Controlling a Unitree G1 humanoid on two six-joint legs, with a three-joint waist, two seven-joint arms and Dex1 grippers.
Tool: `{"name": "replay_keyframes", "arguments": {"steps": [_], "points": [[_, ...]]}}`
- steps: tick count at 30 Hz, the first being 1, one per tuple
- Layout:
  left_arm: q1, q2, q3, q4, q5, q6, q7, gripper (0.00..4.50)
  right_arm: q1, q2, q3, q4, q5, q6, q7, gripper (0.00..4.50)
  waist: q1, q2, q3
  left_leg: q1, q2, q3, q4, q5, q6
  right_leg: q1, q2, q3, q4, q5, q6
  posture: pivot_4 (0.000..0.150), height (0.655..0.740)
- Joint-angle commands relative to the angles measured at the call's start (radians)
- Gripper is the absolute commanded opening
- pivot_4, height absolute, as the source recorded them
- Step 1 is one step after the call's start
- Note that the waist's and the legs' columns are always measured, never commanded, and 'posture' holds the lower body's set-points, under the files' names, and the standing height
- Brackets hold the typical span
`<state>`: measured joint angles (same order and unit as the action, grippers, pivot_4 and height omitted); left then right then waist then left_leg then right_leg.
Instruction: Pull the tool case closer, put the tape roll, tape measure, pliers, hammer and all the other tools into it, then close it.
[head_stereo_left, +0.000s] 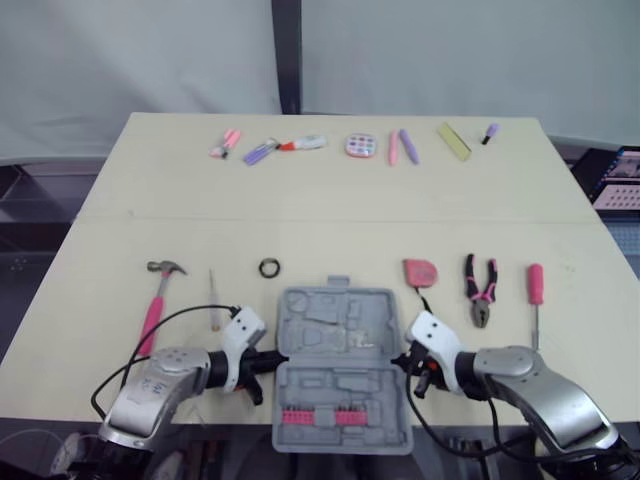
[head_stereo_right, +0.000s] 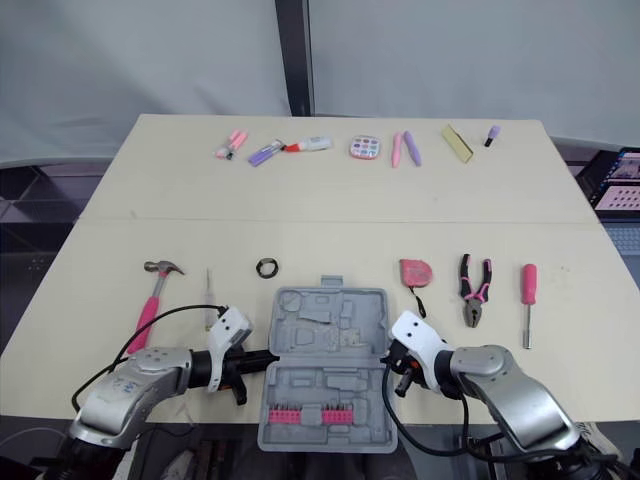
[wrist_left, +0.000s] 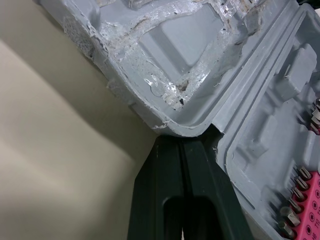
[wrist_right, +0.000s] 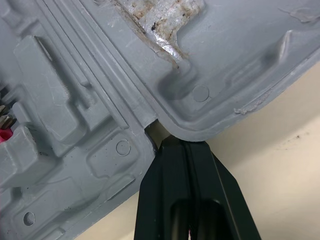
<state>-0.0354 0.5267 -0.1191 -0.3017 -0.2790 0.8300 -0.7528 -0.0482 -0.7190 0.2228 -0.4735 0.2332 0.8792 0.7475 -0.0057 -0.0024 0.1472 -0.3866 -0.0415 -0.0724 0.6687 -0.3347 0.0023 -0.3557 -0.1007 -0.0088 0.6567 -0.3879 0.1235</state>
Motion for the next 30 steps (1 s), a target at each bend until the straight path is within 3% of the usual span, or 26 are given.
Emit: {"name": "replay_keyframes", "arguments": {"steps": [1, 30], "points": [[0.021, -0.002, -0.024, -0.023, -0.026, 0.01, -0.001, 0.0, -0.001, 0.009, 0.004, -0.065, 0.036, -0.009, 0.013, 0.06, 0.002, 0.0, 0.0, 0.0, 0.0, 0.0, 0.0, 0.0, 0.0, 0.0, 0.0, 0.0, 0.0, 0.0, 0.0, 0.15, 0.74], [0.034, 0.067, 0.025, 0.05, -0.016, -0.045, -0.013, 0.0, 0.025, -0.036, -0.028, -0.004, 0.015, -0.044, 0.019, 0.06, 0.003, 0.0, 0.0, 0.0, 0.0, 0.0, 0.0, 0.0, 0.0, 0.0, 0.0, 0.0, -0.003, 0.0, 0.0, 0.15, 0.74]]}}
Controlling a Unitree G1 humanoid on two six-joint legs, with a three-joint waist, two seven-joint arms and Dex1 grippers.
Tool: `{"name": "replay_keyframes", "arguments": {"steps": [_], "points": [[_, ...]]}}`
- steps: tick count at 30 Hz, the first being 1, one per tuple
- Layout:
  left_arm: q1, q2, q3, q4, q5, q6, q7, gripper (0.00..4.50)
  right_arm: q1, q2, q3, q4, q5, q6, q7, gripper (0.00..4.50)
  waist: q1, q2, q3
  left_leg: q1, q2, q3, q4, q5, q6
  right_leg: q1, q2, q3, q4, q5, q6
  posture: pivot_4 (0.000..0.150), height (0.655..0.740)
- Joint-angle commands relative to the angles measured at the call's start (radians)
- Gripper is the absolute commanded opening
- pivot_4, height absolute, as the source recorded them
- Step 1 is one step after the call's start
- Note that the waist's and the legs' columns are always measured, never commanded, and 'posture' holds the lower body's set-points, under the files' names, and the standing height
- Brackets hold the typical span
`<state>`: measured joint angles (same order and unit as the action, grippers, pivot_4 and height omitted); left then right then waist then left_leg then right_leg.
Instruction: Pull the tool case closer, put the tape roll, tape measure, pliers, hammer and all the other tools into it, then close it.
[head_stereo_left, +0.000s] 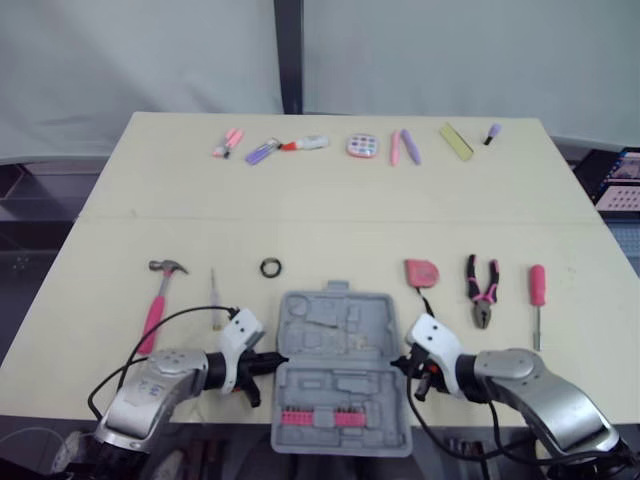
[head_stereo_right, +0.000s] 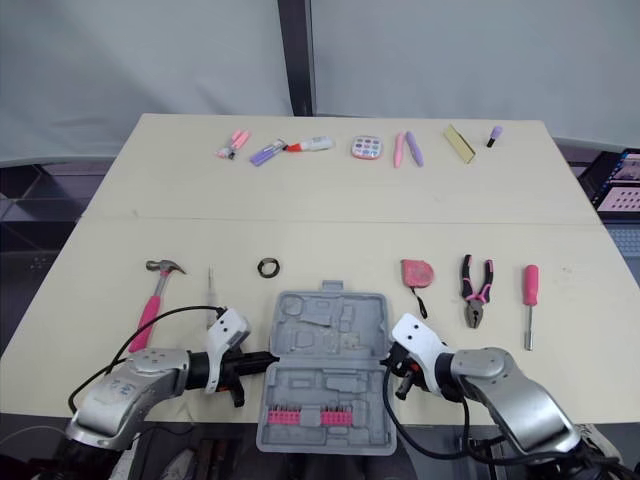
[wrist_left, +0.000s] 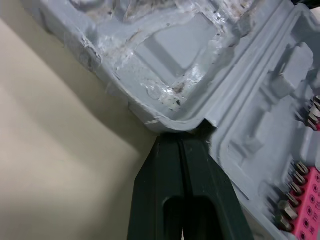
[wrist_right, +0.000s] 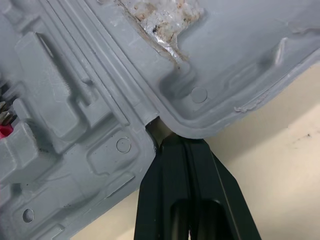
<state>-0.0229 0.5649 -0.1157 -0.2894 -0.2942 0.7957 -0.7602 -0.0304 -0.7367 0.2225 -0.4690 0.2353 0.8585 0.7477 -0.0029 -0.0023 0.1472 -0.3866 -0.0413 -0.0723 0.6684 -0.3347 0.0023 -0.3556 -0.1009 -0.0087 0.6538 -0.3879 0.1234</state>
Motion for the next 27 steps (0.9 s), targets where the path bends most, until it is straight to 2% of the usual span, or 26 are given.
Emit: {"name": "replay_keyframes", "arguments": {"steps": [1, 9, 14, 18, 25, 27], "points": [[0.019, 0.037, 0.029, 0.047, -0.002, -0.017, -0.009, 0.0, 0.012, -0.026, -0.033, -0.005, 0.015, -0.029, 0.022, 0.06, 0.0, 0.0, 0.0, 0.0, 0.0, 0.0, 0.0, 0.0, 0.0, 0.0, 0.0, 0.0, 0.0, 0.0, 0.0, 0.15, 0.74], [0.022, 0.08, 0.095, 0.046, -0.034, -0.073, -0.029, 0.0, 0.05, -0.071, -0.109, -0.034, 0.055, -0.033, 0.034, 0.06, 0.0, 0.0, 0.0, 0.0, 0.001, 0.0, 0.0, 0.0, 0.0, 0.0, 0.0, 0.0, -0.001, 0.0, 0.0, 0.15, 0.74], [0.088, 0.058, 0.216, -0.016, -0.052, -0.232, -0.013, 0.0, 0.109, -0.075, -0.227, -0.107, 0.125, -0.033, 0.041, 0.06, 0.002, 0.0, 0.0, 0.0, 0.001, 0.0, 0.0, 0.0, 0.0, 0.001, -0.003, 0.0, -0.001, 0.0, 0.0, 0.15, 0.74], [0.19, 0.02, 0.336, -0.122, -0.103, -0.367, -0.022, 0.0, 0.185, -0.064, -0.308, -0.156, 0.151, -0.081, 0.033, 0.06, 0.004, 0.0, 0.001, 0.0, 0.001, 0.0, -0.001, 0.0, 0.0, 0.003, -0.006, -0.001, -0.008, 0.0, 0.0, 0.15, 0.74], [0.414, -0.053, 0.435, -0.27, -0.139, -0.48, 0.0, 0.0, 0.288, -0.03, -0.387, -0.203, 0.195, -0.11, 0.017, 0.06, 0.003, 0.001, 0.001, 0.002, 0.002, 0.0, -0.004, 0.0, 0.0, 0.016, -0.006, -0.004, -0.026, 0.0, 0.0, 0.15, 0.74], [0.465, -0.073, 0.447, -0.271, -0.119, -0.521, 0.012, 0.52, 0.32, -0.021, -0.395, -0.209, 0.193, -0.113, 0.006, 0.55, 0.004, 0.001, 0.001, 0.002, 0.002, 0.0, -0.003, 0.0, 0.0, 0.016, -0.005, -0.004, -0.026, 0.0, 0.0, 0.15, 0.74]]}}
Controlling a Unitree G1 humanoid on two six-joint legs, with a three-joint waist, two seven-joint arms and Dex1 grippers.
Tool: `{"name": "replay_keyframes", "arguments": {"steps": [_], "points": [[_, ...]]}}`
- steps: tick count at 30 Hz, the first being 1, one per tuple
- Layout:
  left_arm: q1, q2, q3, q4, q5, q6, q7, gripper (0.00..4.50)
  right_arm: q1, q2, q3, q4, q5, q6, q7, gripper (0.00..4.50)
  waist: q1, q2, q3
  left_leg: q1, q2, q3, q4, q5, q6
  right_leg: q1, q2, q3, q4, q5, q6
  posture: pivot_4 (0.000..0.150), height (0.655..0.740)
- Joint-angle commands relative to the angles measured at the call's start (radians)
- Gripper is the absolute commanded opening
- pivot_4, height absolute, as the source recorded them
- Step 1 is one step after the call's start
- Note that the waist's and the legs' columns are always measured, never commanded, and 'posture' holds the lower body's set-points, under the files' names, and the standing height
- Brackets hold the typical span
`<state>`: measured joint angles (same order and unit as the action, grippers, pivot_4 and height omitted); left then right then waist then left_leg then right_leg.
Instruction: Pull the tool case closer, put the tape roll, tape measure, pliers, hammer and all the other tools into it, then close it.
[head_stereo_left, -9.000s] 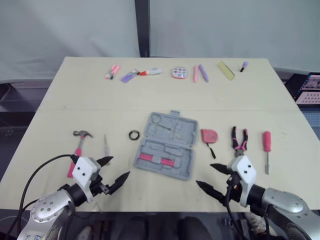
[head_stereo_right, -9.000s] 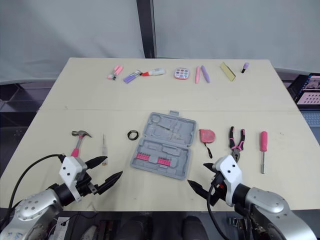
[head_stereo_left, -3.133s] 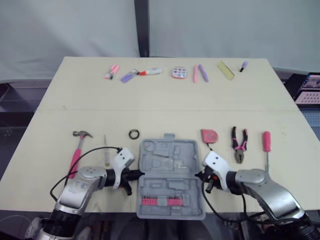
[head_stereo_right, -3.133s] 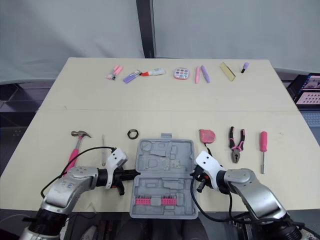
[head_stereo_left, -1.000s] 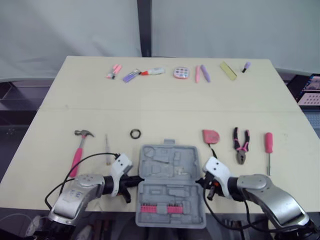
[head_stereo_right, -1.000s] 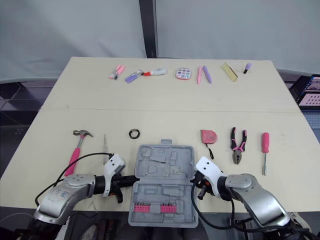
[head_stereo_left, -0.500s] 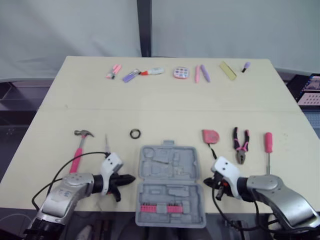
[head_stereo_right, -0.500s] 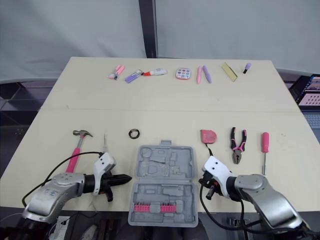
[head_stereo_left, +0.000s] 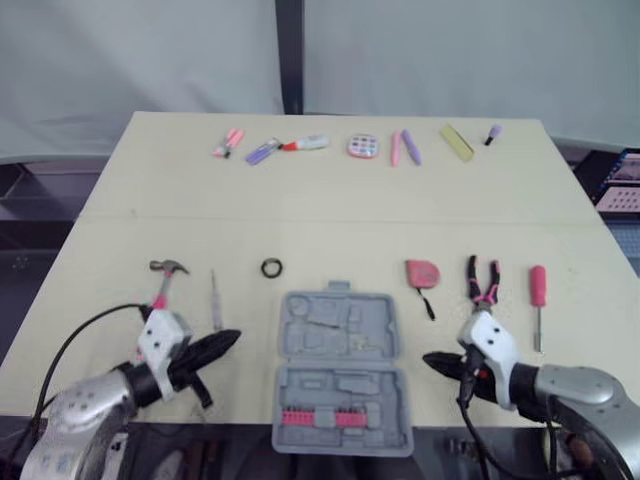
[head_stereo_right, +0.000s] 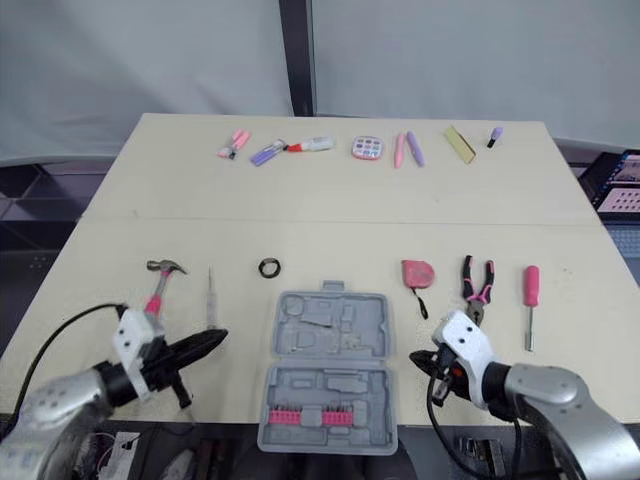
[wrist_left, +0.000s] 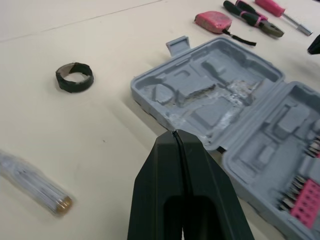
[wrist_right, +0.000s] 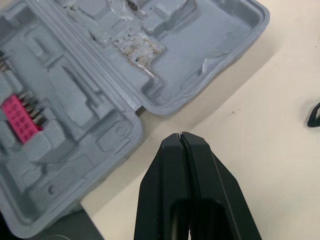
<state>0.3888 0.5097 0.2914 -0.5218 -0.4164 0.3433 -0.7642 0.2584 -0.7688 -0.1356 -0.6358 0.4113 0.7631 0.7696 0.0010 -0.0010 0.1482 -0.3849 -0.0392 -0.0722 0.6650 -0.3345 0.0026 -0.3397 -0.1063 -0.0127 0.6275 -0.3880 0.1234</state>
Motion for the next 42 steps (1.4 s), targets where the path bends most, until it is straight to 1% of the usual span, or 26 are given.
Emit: {"name": "replay_keyframes", "arguments": {"steps": [1, 5, 8, 9, 14, 20, 25, 29, 32, 35, 39, 42], "points": [[0.07, -0.024, 0.043, -0.038, 0.012, -0.088, 0.019, 0.81, 0.043, 0.013, -0.039, -0.044, 0.016, -0.02, -0.018, 0.85, 0.003, 0.0, 0.0, 0.0, 0.0, 0.0, 0.0, 0.0, 0.0, 0.0, 0.0, 0.0, 0.0, 0.0, 0.0, 0.15, 0.74], [0.143, -0.037, 0.053, -0.023, 0.029, -0.163, 0.01, 2.59, 0.085, 0.031, -0.056, -0.046, 0.017, -0.05, -0.022, 2.61, 0.012, 0.0, 0.0, 0.0, -0.001, 0.0, 0.0, 0.0, 0.001, 0.001, 0.001, 0.001, -0.002, 0.0, 0.0, 0.15, 0.74], [0.178, -0.039, 0.066, -0.007, 0.026, -0.206, -0.001, 4.06, 0.128, 0.032, -0.075, -0.038, 0.009, -0.084, -0.009, 4.06, 0.015, 0.001, 0.0, 0.0, 0.0, 0.001, 0.0, 0.0, 0.001, 0.001, 0.004, 0.001, -0.003, 0.0, 0.0, 0.15, 0.74], [0.185, -0.039, 0.07, 0.0, 0.026, -0.217, -0.002, 4.48, 0.145, 0.03, -0.081, -0.032, 0.006, -0.1, -0.002, 4.47, 0.018, 0.001, 0.0, 0.0, 0.0, 0.001, 0.0, 0.0, 0.001, 0.001, 0.004, 0.001, -0.003, 0.0, 0.0, 0.15, 0.74], [0.193, -0.034, 0.061, 0.01, 0.028, -0.236, 0.005, 4.48, 0.189, 0.024, -0.105, -0.028, 0.013, -0.133, 0.011, 4.47, 0.021, 0.0, 0.0, 0.0, 0.0, 0.001, 0.0, 0.0, 0.001, 0.002, 0.005, 0.001, -0.005, 0.0, 0.0, 0.15, 0.74], [0.188, -0.032, 0.051, 0.013, 0.022, -0.233, 0.004, 4.48, 0.198, 0.024, -0.107, -0.023, 0.015, -0.155, 0.015, 4.47, 0.02, 0.001, 0.0, 0.0, 0.001, 0.001, 0.0, 0.0, 0.001, 0.002, 0.006, 0.001, -0.004, 0.0, 0.0, 0.15, 0.74], [0.169, -0.02, 0.053, 0.012, 0.009, -0.205, 0.009, 4.48, 0.22, 0.03, -0.129, -0.031, 0.017, -0.198, 0.03, 4.47, 0.021, 0.001, 0.0, 0.0, 0.001, 0.001, 0.0, 0.0, 0.001, 0.002, 0.007, 0.001, -0.004, 0.0, 0.0, 0.15, 0.74], [0.14, 0.011, 0.063, 0.004, -0.035, -0.147, -0.002, 4.48, 0.237, 0.073, -0.161, -0.027, 0.017, -0.321, 0.04, 4.47, 0.022, 0.001, 0.0, 0.0, 0.0, 0.001, 0.0, 0.0, 0.001, 0.002, 0.007, 0.001, -0.003, 0.0, 0.0, 0.15, 0.74], [0.115, 0.059, 0.063, 0.001, -0.085, -0.09, -0.041, 4.48, 0.242, 0.12, -0.178, -0.013, 0.025, -0.428, 0.058, 4.47, 0.021, 0.001, 0.0, 0.0, 0.001, 0.001, 0.0, 0.0, 0.001, 0.002, 0.007, 0.001, -0.002, 0.0, 0.0, 0.15, 0.74], [0.07, 0.089, 0.072, 0.015, -0.115, -0.053, -0.043, 4.48, 0.245, 0.16, -0.181, 0.0, 0.038, -0.523, 0.083, 4.47, 0.02, 0.001, 0.0, 0.001, 0.001, 0.001, 0.0, 0.0, 0.001, 0.002, 0.007, 0.001, -0.002, 0.0, 0.0, 0.15, 0.74], [0.041, 0.12, 0.059, 0.026, -0.112, -0.027, -0.057, 4.48, 0.26, 0.167, -0.161, 0.003, 0.024, -0.571, 0.095, 4.47, 0.017, 0.002, 0.0, 0.001, 0.001, 0.001, 0.0, 0.0, 0.001, 0.002, 0.007, 0.002, -0.001, 0.0, 0.0, 0.15, 0.74], [-0.018, 0.148, 0.044, 0.038, -0.113, 0.005, -0.055, 4.48, 0.263, 0.171, -0.137, -0.005, 0.02, -0.577, 0.085, 4.47, 0.017, 0.002, 0.001, 0.002, 0.001, 0.0, 0.0, 0.0, 0.0, 0.002, 0.007, 0.002, 0.0, 0.0, 0.0, 0.15, 0.74]]}}
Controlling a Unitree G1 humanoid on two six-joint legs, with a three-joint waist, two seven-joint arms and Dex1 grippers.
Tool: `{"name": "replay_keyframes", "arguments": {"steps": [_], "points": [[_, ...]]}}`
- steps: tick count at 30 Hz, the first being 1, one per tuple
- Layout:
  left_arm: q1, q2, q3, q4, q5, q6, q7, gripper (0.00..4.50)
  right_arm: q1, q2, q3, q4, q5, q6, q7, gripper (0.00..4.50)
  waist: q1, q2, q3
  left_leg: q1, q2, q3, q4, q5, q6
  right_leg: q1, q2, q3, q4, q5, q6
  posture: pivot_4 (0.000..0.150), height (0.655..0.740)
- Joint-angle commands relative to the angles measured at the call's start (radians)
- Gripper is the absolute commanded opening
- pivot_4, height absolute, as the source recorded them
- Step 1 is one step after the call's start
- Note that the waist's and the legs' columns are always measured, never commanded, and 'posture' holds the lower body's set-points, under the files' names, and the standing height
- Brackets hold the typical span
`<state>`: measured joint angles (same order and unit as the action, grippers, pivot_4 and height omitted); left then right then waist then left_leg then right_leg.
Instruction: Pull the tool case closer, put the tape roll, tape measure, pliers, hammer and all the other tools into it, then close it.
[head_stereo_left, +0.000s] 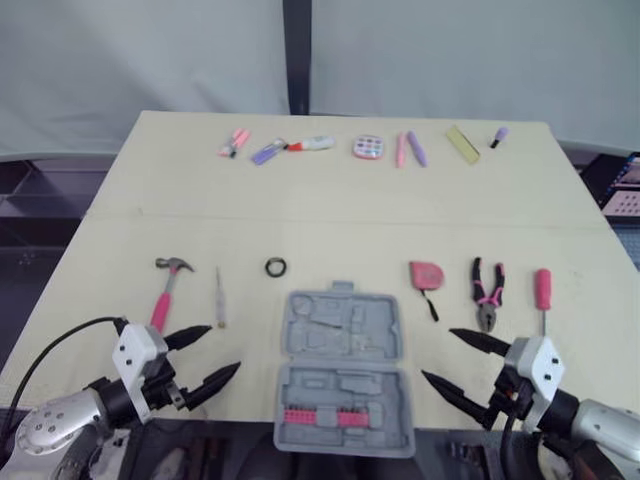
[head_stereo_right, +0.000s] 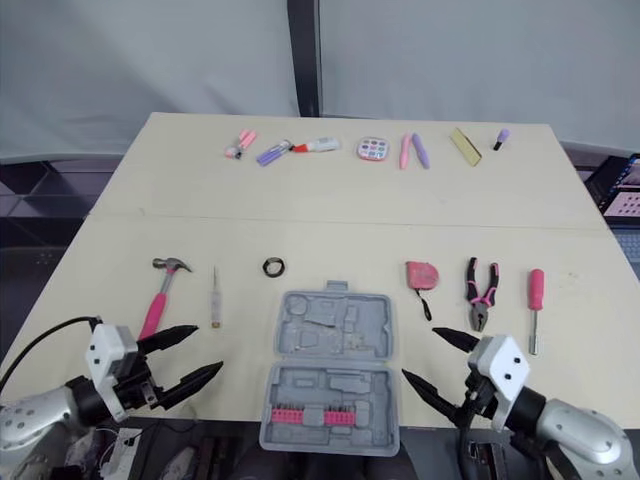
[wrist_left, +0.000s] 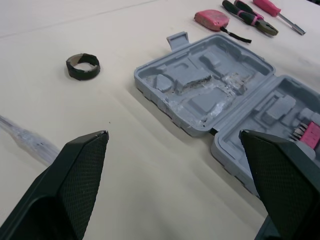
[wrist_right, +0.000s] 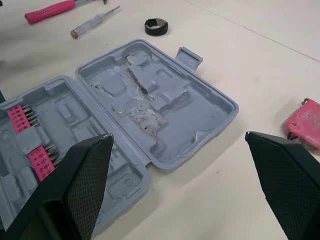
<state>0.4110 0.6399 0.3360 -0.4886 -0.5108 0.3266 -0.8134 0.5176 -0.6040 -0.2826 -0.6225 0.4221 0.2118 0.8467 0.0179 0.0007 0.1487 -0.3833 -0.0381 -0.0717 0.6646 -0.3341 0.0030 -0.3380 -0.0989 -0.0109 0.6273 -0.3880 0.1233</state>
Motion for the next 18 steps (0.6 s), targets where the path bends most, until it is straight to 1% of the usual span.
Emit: {"name": "replay_keyframes", "arguments": {"steps": [1, 3, 4, 5, 8, 9, 11, 13, 14, 18], "points": [[-0.068, 0.036, -0.003, 0.005, -0.022, 0.057, 0.006, 4.48, 0.003, 0.007, 0.017, -0.019, 0.007, -0.028, 0.005, 4.47, 0.0, 0.0, 0.0, 0.0, 0.0, 0.0, 0.0, 0.0, 0.0, 0.0, 0.0, 0.0, 0.0, 0.0, 0.0, 0.15, 0.74], [-0.12, 0.095, -0.013, -0.006, -0.017, 0.144, 0.017, 4.48, -0.004, 0.008, 0.027, -0.013, 0.004, -0.036, 0.004, 4.47, 0.002, 0.0, 0.0, 0.0, 0.0, 0.0, 0.0, 0.0, 0.0, 0.0, 0.0, 0.0, 0.001, 0.0, 0.0, 0.15, 0.74], [-0.143, 0.131, -0.023, -0.005, 0.005, 0.164, 0.013, 4.48, -0.008, 0.008, 0.031, -0.008, 0.003, -0.039, 0.003, 4.47, 0.002, 0.0, 0.0, 0.0, 0.0, 0.0, 0.0, 0.0, 0.0, 0.0, 0.0, 0.001, 0.001, 0.0, 0.0, 0.15, 0.74], [-0.194, 0.168, -0.028, 0.013, -0.009, 0.198, -0.003, 4.48, -0.011, 0.007, 0.035, -0.003, 0.003, -0.041, 0.005, 4.47, 0.001, 0.0, 0.0, 0.0, 0.0, 0.0, 0.0, 0.0, 0.0, 0.0, 0.0, 0.001, 0.001, 0.0, 0.0, 0.15, 0.74], [-0.336, 0.262, -0.061, 0.075, -0.061, 0.282, -0.084, 4.48, -0.019, 0.0, 0.048, 0.01, -0.001, -0.048, 0.015, 4.47, 0.004, 0.001, 0.0, 0.001, -0.001, -0.001, 0.0, 0.0, 0.0, 0.0, 0.0, 0.001, 0.002, 0.0, 0.0, 0.15, 0.74], [-0.362, 0.281, -0.074, 0.09, -0.063, 0.291, -0.107, 4.48, -0.023, -0.002, 0.052, 0.01, -0.003, -0.047, 0.014, 4.47, 0.003, 0.001, 0.001, 0.001, -0.001, -0.001, 0.0, 0.0, 0.0, 0.0, 0.0, 0.001, 0.002, 0.0, 0.0, 0.15, 0.74], [-0.485, 0.322, -0.139, 0.161, -0.043, 0.299, -0.166, 4.48, -0.038, -0.005, 0.062, 0.019, -0.007, -0.05, 0.013, 4.47, 0.002, 0.002, 0.001, 0.001, -0.001, -0.001, 0.0, 0.0, 0.0, -0.001, 0.0, 0.001, 0.002, 0.0, 0.0, 0.15, 0.74], [-0.591, 0.338, -0.199, 0.228, -0.023, 0.291, -0.217, 4.48, -0.048, -0.007, 0.069, 0.022, -0.009, -0.052, 0.008, 4.47, 0.0, 0.002, 0.001, 0.001, -0.001, 0.0, 0.0, 0.0, 0.0, -0.002, 0.001, 0.0, 0.006, 0.0, 0.0, 0.15, 0.74], [-0.621, 0.341, -0.216, 0.25, -0.019, 0.29, -0.235, 4.48, -0.051, -0.008, 0.072, 0.021, -0.01, -0.052, 0.005, 4.47, -0.001, 0.002, 0.001, 0.002, -0.002, 0.0, 0.0, 0.0, 0.0, -0.002, 0.001, 0.0, 0.007, 0.0, 0.0, 0.15, 0.74], [-0.806, 0.328, -0.358, 0.438, 0.106, 0.14, -0.355, 4.48, -0.057, -0.008, 0.093, 0.017, -0.026, -0.061, -0.001, 4.47, -0.012, 0.002, 0.002, 0.005, -0.002, 0.0, -0.002, 0.0, 0.0, -0.002, 0.002, -0.003, 0.013, 0.0, 0.0, 0.15, 0.74]]}}
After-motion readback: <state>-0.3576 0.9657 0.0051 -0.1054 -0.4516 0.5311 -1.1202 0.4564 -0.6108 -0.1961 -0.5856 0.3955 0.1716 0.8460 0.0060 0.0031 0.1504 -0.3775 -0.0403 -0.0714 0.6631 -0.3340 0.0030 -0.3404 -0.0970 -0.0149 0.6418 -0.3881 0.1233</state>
